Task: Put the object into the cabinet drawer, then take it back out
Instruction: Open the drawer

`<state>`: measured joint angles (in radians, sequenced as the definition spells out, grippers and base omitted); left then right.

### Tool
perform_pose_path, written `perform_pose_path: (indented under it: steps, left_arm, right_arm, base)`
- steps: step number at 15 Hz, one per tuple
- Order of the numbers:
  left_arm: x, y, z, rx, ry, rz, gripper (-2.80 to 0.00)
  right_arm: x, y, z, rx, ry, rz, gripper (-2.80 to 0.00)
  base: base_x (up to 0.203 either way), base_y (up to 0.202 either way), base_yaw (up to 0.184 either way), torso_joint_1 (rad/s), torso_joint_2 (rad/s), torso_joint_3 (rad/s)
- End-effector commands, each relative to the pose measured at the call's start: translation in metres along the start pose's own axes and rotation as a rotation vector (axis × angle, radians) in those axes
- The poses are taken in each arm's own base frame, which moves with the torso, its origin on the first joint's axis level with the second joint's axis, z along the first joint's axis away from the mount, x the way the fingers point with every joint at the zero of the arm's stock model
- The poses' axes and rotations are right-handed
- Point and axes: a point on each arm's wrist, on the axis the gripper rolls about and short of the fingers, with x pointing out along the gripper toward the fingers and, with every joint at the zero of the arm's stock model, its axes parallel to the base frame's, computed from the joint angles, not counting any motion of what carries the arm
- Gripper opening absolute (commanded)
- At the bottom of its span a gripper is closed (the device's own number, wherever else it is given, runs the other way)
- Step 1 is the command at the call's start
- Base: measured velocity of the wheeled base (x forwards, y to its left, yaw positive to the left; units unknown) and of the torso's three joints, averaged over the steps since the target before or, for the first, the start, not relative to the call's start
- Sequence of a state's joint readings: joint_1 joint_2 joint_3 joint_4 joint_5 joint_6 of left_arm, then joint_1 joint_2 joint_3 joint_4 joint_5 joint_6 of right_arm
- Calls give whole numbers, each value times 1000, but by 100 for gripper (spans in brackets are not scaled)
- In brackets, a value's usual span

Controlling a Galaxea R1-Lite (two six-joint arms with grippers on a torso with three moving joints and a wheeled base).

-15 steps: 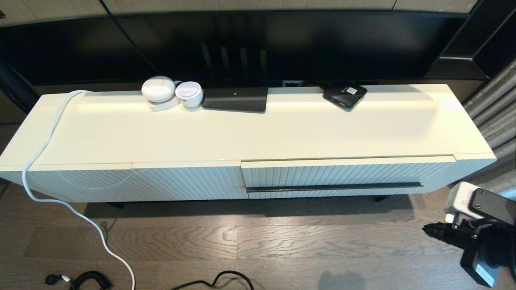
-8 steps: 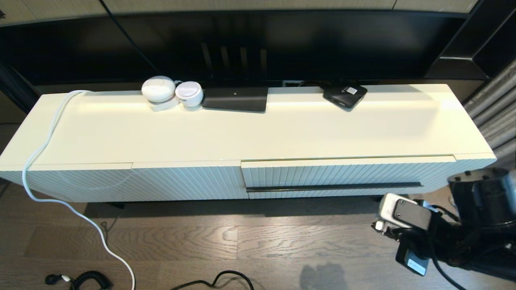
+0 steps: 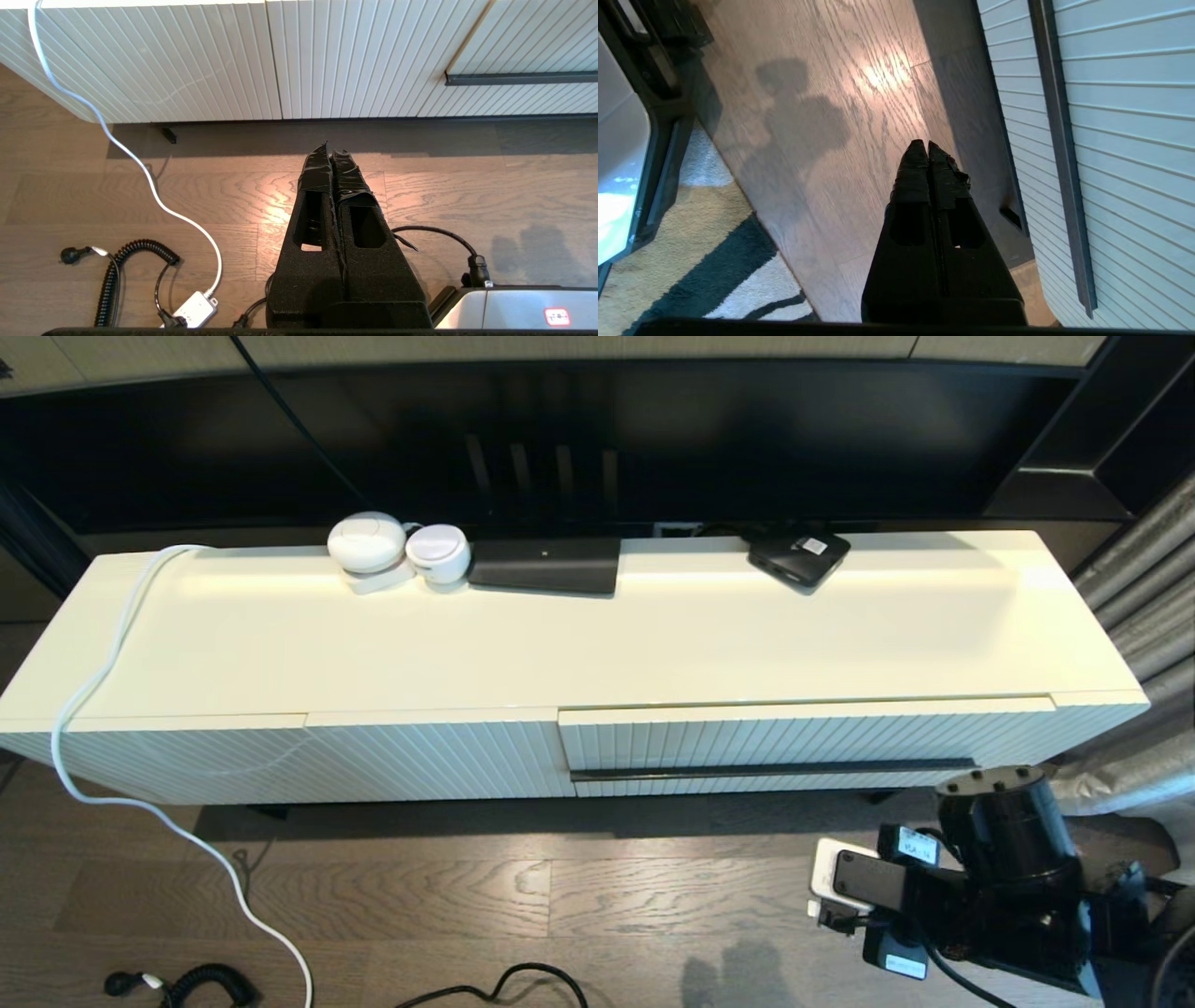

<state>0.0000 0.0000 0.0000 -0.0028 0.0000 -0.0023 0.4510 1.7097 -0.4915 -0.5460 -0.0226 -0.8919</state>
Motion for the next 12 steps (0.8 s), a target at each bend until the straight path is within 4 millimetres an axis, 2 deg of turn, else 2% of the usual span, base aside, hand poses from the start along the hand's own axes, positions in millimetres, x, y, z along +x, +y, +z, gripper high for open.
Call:
perform_pose_path:
  steps: [1,3,7,12]
  left_arm:
    - [0,0,0,-1,1,0,-280]
    - [0,0,0,-1,1,0,-280]
    - [0,0,0,-1,0,0,-280]
    - [0,0,0,-1,0,0,-280]
  right_arm:
    - [18,2,-6,-4,41,32,0]
    - [25,-7,-9,6,43,0,0]
    - [28,-20,-15,-40,55,-34,0]
    - [27,-23,-21,-152,28,-13,0]
  base:
    - [0,0,0,0,0,0]
    - [0,0,0,0,0,0]
    - [0,0,0,0,0,0]
    - [0,0,0,0,0,0]
